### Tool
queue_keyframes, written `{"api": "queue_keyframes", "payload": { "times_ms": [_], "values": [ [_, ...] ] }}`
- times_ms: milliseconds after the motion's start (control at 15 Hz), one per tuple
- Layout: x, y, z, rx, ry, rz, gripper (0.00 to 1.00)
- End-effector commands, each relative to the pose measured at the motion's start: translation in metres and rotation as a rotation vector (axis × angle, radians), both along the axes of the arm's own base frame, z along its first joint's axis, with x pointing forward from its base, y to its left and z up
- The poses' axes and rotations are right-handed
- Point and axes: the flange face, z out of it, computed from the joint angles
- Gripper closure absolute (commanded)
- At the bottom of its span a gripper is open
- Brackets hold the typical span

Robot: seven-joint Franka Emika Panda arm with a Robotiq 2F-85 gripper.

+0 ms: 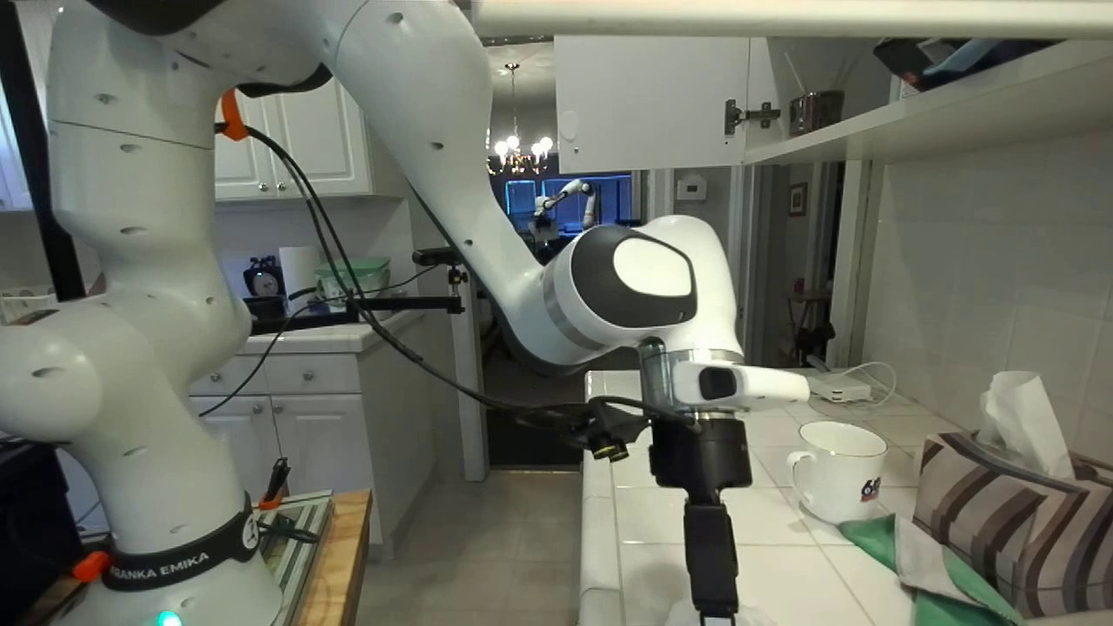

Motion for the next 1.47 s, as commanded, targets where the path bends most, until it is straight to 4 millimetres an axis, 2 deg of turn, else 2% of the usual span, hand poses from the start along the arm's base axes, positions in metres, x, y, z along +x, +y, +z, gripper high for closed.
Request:
{"api": "queue_keyframes", "payload": {
  "times_ms": [0, 200, 400, 733, 867, 1067, 1400],
  "values": [
    [0.022, 0.004, -0.015, 0.054, -0.062, 0.067, 0.02],
    [0.031, 0.018, -0.009, 0.162, -0.207, 0.125, 0.03],
    [0.032, 0.023, -0.003, 0.278, -0.323, 0.148, 0.01],
    [0.029, 0.041, -0.018, 0.495, -0.434, 0.148, 0.00],
    [0.037, 0.051, -0.027, 0.591, -0.459, 0.145, 0.00],
    [0.049, 0.049, -0.029, 0.753, -0.514, 0.142, 0.00],
    [0.042, 0.035, -0.017, 0.994, -0.601, 0.211, 0.00]
  ]
}}
